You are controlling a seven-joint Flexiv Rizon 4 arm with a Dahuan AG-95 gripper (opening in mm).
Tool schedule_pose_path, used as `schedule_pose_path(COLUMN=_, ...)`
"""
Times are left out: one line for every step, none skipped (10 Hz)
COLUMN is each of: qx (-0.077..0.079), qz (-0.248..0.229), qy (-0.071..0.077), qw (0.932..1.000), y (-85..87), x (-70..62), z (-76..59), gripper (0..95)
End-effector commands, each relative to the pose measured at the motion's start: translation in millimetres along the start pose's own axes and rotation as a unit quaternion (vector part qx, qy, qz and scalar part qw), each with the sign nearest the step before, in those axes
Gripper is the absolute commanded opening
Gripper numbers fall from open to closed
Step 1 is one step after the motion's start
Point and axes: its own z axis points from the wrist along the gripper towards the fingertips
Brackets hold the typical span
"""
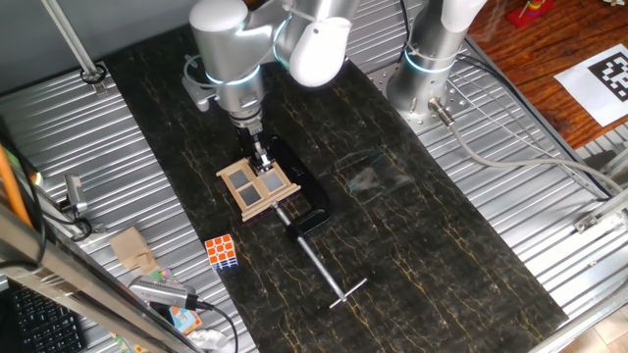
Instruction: Close a sliding window
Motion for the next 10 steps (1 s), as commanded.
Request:
schedule_pose_path(qx=0.0, qz=0.0, qy=0.0, qw=1.0, y=0.3, x=0.5, z=0.7, gripper=0.0)
schedule_pose_path(qx=-0.003, qz=0.0, qy=0.0, qw=1.0, y=0.5, x=0.9, z=2.2, gripper=0.0)
schedule_pose_path(qx=-0.005, qz=0.0, qy=-0.001, qw=1.0, y=0.7, x=1.5, z=4.0, gripper=0.0)
schedule_pose_path(qx=-0.005, qz=-0.001, qy=-0.001, qw=1.0, y=0.8, x=2.1, z=5.5, gripper=0.0)
schedule_pose_path(qx=-0.006, qz=-0.001, qy=-0.001, qw=1.0, y=1.2, x=2.9, z=6.8, gripper=0.0)
schedule_pose_path(qx=-0.007, qz=-0.001, qy=0.0, qw=1.0, y=2.1, x=4.0, z=8.5, gripper=0.0)
schedule_pose_path(qx=-0.007, qz=-0.001, qy=0.0, qw=1.0, y=2.7, x=5.0, z=9.9, gripper=0.0)
schedule_pose_path(qx=-0.007, qz=-0.001, qy=0.0, qw=1.0, y=3.4, x=5.8, z=11.3, gripper=0.0)
schedule_pose_path(qx=-0.007, qz=-0.001, qy=0.0, qw=1.0, y=3.5, x=6.1, z=11.6, gripper=0.0)
schedule_pose_path(qx=-0.007, qz=-0.002, qy=-0.001, qw=1.0, y=3.5, x=6.2, z=11.7, gripper=0.0)
